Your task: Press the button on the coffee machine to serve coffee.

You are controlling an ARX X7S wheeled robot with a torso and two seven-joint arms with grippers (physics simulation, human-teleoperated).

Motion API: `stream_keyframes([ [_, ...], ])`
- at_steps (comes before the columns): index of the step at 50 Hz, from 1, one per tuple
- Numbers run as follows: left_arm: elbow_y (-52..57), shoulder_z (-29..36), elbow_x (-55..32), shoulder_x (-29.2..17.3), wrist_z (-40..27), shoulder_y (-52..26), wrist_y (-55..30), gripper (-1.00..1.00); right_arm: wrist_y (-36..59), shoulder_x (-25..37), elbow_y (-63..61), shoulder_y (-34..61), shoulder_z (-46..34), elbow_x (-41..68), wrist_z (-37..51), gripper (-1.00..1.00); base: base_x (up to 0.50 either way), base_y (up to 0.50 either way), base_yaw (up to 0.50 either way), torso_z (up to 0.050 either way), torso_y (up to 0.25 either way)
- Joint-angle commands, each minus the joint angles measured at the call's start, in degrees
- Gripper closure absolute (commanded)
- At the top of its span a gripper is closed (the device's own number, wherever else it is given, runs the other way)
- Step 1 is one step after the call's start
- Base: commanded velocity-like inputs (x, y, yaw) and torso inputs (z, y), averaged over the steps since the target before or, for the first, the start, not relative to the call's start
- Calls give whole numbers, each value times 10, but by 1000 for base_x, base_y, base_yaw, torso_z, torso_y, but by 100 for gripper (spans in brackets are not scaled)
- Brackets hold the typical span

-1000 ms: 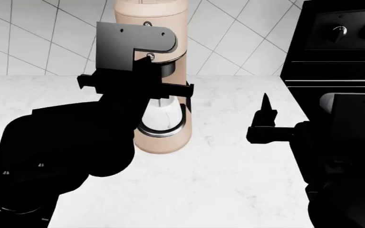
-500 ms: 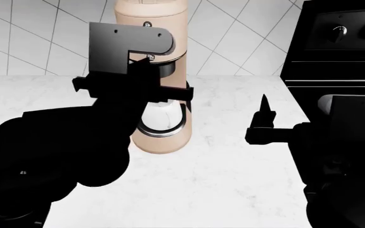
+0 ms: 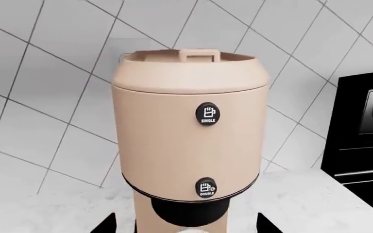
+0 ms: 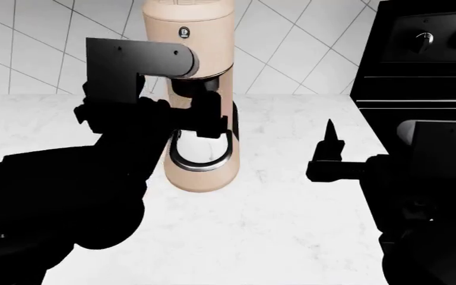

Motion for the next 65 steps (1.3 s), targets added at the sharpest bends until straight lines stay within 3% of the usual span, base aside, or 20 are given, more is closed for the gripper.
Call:
stream_keyframes([
  [1,30,-16,42,-31,46,38,27,-100,-1,-2,-3,-3,6,-1,0,-100,0,0,0,0,0],
  [15,52,-53,119,-90,148,148,124,-100,-9,-2,-1,-11,0,-4,0,-100,0,0,0,0,0],
  [29,38,-43,235,-145,201,242,184,-100,-7,4,-9,-24,10,8,8,-100,0,0,0,0,0],
  [49,21,-58,259,-182,211,313,218,-100,-60,29,10,-72,-8,-41,-43,-100,0,0,0,0,0],
  [65,3,-47,274,-179,219,344,231,-100,-114,31,36,-115,-28,-93,-67,-100,0,0,0,0,0],
])
